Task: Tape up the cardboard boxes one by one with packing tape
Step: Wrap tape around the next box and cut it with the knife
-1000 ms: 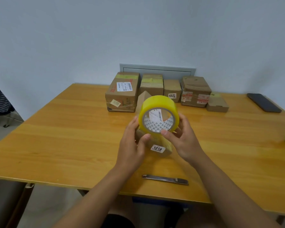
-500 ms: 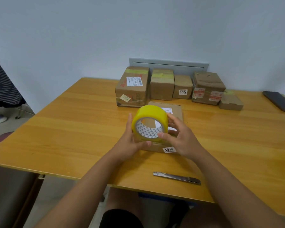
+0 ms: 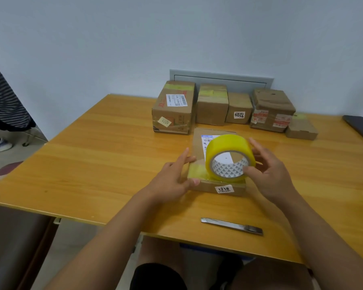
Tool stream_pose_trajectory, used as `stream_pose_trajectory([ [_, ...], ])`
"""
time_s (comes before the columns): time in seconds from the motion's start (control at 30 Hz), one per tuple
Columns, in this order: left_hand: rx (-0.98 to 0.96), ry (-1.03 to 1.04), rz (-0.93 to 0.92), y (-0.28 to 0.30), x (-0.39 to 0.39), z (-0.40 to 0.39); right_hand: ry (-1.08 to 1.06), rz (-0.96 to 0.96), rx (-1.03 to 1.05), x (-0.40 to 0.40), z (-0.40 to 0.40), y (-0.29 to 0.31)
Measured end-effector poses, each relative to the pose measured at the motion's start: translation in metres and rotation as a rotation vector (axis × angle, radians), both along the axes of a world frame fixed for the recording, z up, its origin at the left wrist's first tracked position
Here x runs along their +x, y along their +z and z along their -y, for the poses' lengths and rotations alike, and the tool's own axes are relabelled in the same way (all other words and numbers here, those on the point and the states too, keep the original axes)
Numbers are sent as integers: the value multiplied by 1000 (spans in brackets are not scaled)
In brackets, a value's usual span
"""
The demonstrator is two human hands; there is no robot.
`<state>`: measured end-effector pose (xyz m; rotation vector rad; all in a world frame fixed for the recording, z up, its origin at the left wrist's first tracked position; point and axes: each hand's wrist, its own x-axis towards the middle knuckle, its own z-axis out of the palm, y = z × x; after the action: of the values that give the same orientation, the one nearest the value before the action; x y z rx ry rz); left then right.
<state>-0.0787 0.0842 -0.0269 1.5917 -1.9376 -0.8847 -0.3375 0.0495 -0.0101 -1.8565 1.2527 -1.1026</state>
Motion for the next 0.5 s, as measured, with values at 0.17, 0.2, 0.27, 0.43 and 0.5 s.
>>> stream_pose_trajectory([
  [0.17, -131, -22, 271, -11, -12, -9, 24, 148, 100, 5, -1, -5],
  [0.2, -143, -22, 282, -12, -13, -9, 52, 163, 114, 6, -2, -7],
  [0.27, -161, -19, 316, -12, -13, -10, 77, 171, 120, 6, -4, -12],
  [0.43, -158, 11, 359, -12, -11, -12, 28, 155, 69, -6, -5, -5],
  [0.5, -151, 16, 365, -12, -11, -12, -30, 139, -1, -20, -4, 1],
])
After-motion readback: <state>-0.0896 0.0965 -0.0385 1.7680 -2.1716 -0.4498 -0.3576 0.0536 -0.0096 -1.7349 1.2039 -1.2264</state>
